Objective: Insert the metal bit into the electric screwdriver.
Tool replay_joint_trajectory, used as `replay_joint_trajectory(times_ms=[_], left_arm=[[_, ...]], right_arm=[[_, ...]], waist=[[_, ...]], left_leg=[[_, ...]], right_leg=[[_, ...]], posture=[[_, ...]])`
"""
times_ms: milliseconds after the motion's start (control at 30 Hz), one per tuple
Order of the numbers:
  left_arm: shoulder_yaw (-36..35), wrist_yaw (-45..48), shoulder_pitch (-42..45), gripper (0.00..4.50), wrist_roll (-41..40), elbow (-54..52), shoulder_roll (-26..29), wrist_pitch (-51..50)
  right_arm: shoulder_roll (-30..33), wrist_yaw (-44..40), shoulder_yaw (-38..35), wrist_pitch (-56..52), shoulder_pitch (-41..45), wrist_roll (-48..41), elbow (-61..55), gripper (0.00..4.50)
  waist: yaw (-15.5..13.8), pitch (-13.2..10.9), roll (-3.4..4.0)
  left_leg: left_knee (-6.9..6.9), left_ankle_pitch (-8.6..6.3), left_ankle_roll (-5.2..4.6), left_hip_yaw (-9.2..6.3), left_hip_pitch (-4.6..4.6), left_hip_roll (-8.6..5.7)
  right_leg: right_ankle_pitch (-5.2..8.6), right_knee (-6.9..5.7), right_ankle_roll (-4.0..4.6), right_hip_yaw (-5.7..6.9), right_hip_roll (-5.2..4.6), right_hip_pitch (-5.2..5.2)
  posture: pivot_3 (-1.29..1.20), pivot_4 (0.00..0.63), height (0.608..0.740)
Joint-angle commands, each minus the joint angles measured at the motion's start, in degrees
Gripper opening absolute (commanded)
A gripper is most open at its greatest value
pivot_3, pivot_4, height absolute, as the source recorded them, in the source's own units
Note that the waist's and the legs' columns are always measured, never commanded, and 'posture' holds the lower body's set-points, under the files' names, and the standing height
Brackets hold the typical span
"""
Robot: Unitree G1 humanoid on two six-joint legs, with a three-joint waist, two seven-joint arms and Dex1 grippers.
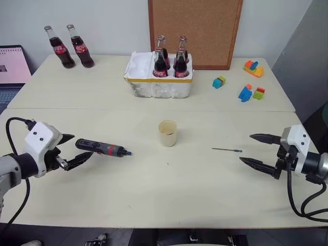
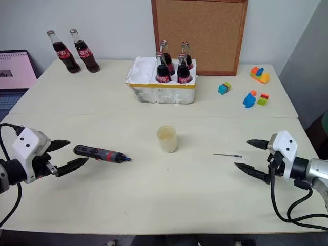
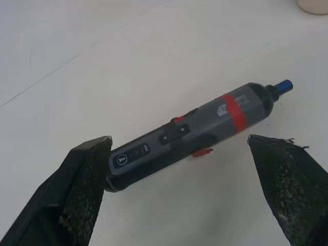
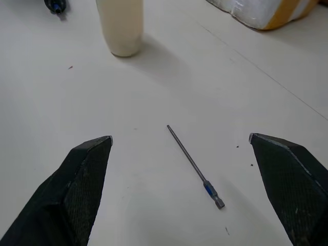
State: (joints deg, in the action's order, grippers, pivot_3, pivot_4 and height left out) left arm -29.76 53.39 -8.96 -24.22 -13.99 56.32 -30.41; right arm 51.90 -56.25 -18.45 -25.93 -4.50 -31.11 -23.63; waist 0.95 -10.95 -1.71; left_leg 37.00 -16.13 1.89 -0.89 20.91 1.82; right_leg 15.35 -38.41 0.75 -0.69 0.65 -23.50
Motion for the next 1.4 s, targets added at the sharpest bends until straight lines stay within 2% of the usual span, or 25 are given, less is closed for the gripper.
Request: replay_joint_trajectory(times_ms=[33,333,467,600,667,833,1000,1167,1400], left_arm=[[-3.8,0.9,-0.3,4.43,0.2,0.4,1.2,1.1],[-4.7,2.3,0.7,4.43,0.3,1.9,0.6,4.4],[-1.7,3.7,0.1,4.43,3.9,2.2,2.3,8.9],[1.5,4.6,2.8,4.43,3.8,0.4,3.1,9.0],[4.4,4.3,4.4,4.43,4.2,-1.7,2.8,9.1],[9.5,5.8,7.1,4.43,-0.8,-8.4,1.7,4.4],[16.0,4.6,12.0,4.43,-2.1,-10.1,-0.6,2.7],[17.8,4.7,14.4,4.43,-4.0,-11.0,-3.1,2.2],[20.6,7.7,12.1,4.43,-1.2,-10.7,-2.2,6.3]], right_arm=[[0.0,0.0,-1.2,-0.3,0.9,-1.5,-1.9,4.5],[-1.3,0.8,1.2,0.0,2.5,-0.4,-1.3,4.5],[-1.9,1.1,2.9,-1.6,3.6,-1.4,-1.5,4.5],[-3.5,2.1,6.3,-2.8,5.2,-1.6,-2.9,4.5],[-5.4,3.7,8.6,-2.4,6.6,-0.6,-3.0,4.5],[-10.5,7.2,15.3,-2.0,8.6,2.3,-2.5,4.5],[-20.6,14.7,25.5,-0.5,15.5,10.6,5.3,4.5],[-26.2,16.9,29.0,2.3,18.9,15.1,12.0,4.5],[-35.4,19.3,33.7,5.9,26.3,20.3,24.2,4.5]], waist=[[0.0,0.0,0.0],[0.1,0.0,0.0],[0.1,0.0,0.0],[0.1,0.0,-0.01],[0.1,0.0,0.0],[0.3,0.0,-0.02],[0.9,0.0,-0.02],[0.8,0.0,-0.02],[0.8,0.0,-0.04]], left_leg=[[0.0,0.0,0.0,-0.01,0.0,0.01],[0.03,0.0,0.0,-0.01,-0.07,0.01],[0.04,0.0,0.0,0.0,-0.09,0.0],[0.04,0.01,0.0,-0.02,-0.08,0.01],[0.04,0.01,0.0,-0.02,-0.08,0.01],[0.07,0.01,0.01,0.01,-0.06,-0.01],[0.08,0.02,0.02,-0.01,-0.08,-0.01],[0.14,0.04,0.03,-0.04,-0.12,-0.02],[0.13,0.03,0.03,0.0,-0.08,0.0]], right_leg=[[0.0,0.0,0.0,0.01,0.0,0.0],[0.0,-0.18,0.0,0.01,0.0,-0.01],[0.0,-0.22,0.01,0.0,0.01,-0.01],[0.0,-0.23,0.01,0.02,0.01,-0.01],[0.0,-0.23,0.01,0.01,0.01,-0.01],[-0.01,-0.24,0.0,-0.03,0.0,-0.01],[0.0,-0.39,0.01,-0.05,0.02,-0.04],[-0.01,-0.55,0.02,-0.04,0.07,-0.07],[-0.01,-0.55,0.05,-0.09,0.09,-0.15]], posture=[[0.0,0.15,0.74],[0.0,0.15,0.74],[0.0,0.15,0.74],[0.0,0.15,0.74],[0.0,0.15,0.74],[0.0,0.15,0.74],[0.0,0.15,0.74],[0.0,0.15,0.74],[0.0,0.15,0.74]])
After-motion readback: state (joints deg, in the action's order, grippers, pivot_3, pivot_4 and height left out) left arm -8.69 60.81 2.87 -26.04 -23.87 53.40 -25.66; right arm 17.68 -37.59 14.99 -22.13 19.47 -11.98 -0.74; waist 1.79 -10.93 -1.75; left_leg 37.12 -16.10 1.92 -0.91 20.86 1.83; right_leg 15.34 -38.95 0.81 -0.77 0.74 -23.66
